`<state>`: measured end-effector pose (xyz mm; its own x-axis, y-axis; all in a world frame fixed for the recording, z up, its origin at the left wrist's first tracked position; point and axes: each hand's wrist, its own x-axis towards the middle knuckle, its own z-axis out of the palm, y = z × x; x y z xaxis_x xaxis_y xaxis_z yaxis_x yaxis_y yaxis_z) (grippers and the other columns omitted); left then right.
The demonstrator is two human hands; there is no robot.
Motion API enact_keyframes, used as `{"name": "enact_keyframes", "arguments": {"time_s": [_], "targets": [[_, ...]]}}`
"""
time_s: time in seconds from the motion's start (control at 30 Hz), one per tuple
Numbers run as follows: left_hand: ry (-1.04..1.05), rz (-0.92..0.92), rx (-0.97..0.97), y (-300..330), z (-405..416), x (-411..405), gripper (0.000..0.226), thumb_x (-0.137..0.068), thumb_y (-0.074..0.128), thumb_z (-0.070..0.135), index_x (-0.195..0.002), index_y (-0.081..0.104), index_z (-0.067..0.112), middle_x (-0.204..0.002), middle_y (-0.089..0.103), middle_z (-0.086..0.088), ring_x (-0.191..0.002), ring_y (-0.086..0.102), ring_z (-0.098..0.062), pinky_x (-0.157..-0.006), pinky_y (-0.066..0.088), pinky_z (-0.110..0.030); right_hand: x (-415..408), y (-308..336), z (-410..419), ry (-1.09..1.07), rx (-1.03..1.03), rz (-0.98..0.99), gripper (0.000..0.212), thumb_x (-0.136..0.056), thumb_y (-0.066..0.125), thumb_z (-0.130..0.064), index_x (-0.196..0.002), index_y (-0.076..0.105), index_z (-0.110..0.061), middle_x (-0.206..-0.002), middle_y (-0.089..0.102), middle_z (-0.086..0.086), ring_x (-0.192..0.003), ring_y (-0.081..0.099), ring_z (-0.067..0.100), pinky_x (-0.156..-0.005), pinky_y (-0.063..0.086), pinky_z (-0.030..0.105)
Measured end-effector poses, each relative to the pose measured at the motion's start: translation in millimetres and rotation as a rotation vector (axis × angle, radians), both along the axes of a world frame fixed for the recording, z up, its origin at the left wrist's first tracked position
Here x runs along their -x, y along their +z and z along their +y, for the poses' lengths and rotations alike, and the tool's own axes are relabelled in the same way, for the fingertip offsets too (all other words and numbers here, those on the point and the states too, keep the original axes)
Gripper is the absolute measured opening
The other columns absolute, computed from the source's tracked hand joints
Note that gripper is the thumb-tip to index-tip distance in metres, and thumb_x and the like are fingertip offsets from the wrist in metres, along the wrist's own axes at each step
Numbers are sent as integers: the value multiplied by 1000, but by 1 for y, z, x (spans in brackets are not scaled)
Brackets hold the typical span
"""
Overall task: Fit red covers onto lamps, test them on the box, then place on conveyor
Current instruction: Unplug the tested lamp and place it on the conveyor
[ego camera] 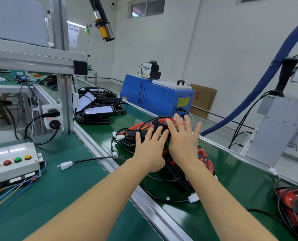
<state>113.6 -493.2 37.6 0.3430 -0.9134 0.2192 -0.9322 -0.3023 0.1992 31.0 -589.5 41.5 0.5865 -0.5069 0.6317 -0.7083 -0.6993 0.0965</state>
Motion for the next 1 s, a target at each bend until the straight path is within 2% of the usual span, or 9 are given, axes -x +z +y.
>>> {"name": "enact_keyframes", "arguments": {"time_s": [0.27, 0.47, 0.6, 0.83, 0.9, 1.0], "targets": [[124, 20, -48, -16, 32, -10, 89, -88, 53, 23, -151, -10, 31, -159, -17, 5, -146, -15, -25, -112, -11, -57, -9, 1, 23, -13, -39, 72, 61, -96, 46, -24, -152, 23, -29, -161, 21, 4, -149, 10, 30, -112, -10, 64], [141, 37, -57, -24, 52, -18, 87, -90, 52, 22, -151, -9, 32, -158, -18, 6, -146, -15, -23, -112, -10, -56, -11, 1, 30, -23, -88, 104, 58, -96, 45, -23, -151, 26, -27, -160, 21, 4, -148, 11, 27, -112, -9, 66], [159, 9, -71, -36, 69, -21, 86, -91, 51, 28, -150, -12, 32, -158, -19, 6, -146, -15, -23, -112, -8, -57, -15, -6, 51, 92, -83, 56, 55, -97, 45, -26, -150, 29, -29, -159, 24, 2, -148, 12, 24, -110, -15, 63], [282, 1, -85, -64, 120, -33, 85, -93, 47, 45, -149, -15, 34, -157, -23, 11, -145, -18, -22, -112, -11, -57, -28, -37, 96, 332, -216, 98, 49, -101, 39, -37, -149, 30, -31, -158, 26, -5, -148, 13, 17, -112, -13, 60], [329, -5, -113, -72, 138, -36, 86, -92, 46, 48, -149, -17, 34, -156, -25, 11, -145, -20, -23, -111, -11, -58, -31, -47, 111, 384, -220, 129, 49, -100, 43, -40, -148, 35, -30, -155, 32, -5, -147, 20, 17, -112, -7, 64], [411, -9, -120, -81, 169, -38, 87, -92, 44, 52, -147, -21, 35, -154, -29, 11, -144, -23, -26, -110, -14, -58, -37, -60, 137, 424, -202, 166, 49, -91, 61, -41, -138, 53, -28, -143, 52, -4, -135, 45, 20, -107, 18, 69]]}}
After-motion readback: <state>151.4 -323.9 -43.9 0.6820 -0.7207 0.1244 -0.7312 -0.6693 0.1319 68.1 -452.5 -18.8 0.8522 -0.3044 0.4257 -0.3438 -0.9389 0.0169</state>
